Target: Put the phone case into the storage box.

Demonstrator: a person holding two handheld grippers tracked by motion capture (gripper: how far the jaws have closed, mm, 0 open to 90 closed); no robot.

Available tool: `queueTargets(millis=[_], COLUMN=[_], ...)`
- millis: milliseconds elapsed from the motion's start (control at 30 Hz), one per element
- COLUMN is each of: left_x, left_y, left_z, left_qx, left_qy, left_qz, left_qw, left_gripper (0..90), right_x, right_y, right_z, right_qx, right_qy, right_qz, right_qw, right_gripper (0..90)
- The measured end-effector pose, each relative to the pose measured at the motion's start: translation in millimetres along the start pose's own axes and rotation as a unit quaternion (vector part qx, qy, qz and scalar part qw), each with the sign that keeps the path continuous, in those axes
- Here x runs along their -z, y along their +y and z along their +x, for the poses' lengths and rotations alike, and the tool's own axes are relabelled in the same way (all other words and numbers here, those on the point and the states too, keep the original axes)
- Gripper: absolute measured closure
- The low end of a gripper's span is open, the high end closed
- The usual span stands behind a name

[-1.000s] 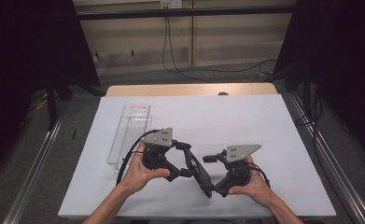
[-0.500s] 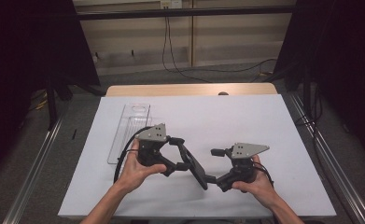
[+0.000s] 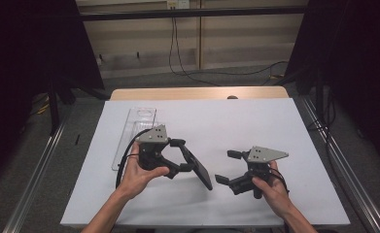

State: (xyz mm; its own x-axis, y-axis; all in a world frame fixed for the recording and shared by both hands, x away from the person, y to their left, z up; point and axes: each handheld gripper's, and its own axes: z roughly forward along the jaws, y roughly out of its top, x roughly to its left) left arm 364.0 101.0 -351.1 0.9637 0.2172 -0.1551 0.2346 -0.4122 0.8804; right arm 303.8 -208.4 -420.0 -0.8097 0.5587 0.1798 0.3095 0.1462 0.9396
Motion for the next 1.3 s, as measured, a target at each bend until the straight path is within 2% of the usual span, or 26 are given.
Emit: queueTargets(millis=[167, 333, 467, 567, 667, 867, 1000, 1067, 1233, 1300], left_x=[3.0, 7.4, 11.4, 13.9, 15.5, 19.8, 23.4, 24.8, 27.9, 29.4], left_y=[0.3, 0.5, 0.5, 0.2, -0.2, -0.3, -0.2, 0.1, 0.0, -0.3], left_z=[1.6, 3.4, 5.0, 6.6, 7.6, 9.8, 10.9, 11.0, 11.8, 12.1], left_qx=[0.009, 0.018, 0.023, 0.028, 0.034, 0.047, 0.052, 0.054, 0.056, 0.061], left_qy=[0.013, 0.028, 0.038, 0.046, 0.052, 0.068, 0.079, 0.083, 0.096, 0.101], left_qz=[-0.001, -0.002, -0.007, -0.007, -0.008, -0.012, -0.015, -0.014, -0.014, -0.014], left_qw=[0.9999, 0.9994, 0.9990, 0.9985, 0.9980, 0.9965, 0.9955, 0.9950, 0.9937, 0.9930], left_gripper=[13.8, 13.8, 13.8, 13.8, 13.9, 13.8, 13.8, 13.8, 13.8, 13.8], right_x=[3.7, 12.3, 22.1, 28.6, 37.2, 54.9, 66.6, 71.1, 79.6, 81.7], right_y=[-0.4, -0.2, -3.2, -7.6, -12.5, -18.7, -22.2, -24.8, -34.0, -36.0], right_z=[0.7, -0.1, 0.2, 0.5, -0.7, -2.0, -1.9, -1.7, -2.8, -2.9], right_qx=[-0.003, -0.004, -0.002, 0.000, 0.005, -0.004, -0.008, -0.010, -0.018, -0.012], right_qy=[-0.022, -0.070, -0.096, -0.112, -0.115, -0.150, -0.183, -0.190, -0.221, -0.237], right_qz=[0.000, -0.011, -0.013, -0.017, -0.018, -0.032, -0.036, -0.039, -0.044, -0.042], right_qw=[0.9997, 0.9975, 0.9953, 0.9935, 0.9931, 0.9881, 0.9825, 0.9810, 0.9740, 0.9706], right_gripper=[1.0, 0.0, 0.0, 0.0, 0.0, 0.0, 0.1, 0.0, 0.0, 0.0])
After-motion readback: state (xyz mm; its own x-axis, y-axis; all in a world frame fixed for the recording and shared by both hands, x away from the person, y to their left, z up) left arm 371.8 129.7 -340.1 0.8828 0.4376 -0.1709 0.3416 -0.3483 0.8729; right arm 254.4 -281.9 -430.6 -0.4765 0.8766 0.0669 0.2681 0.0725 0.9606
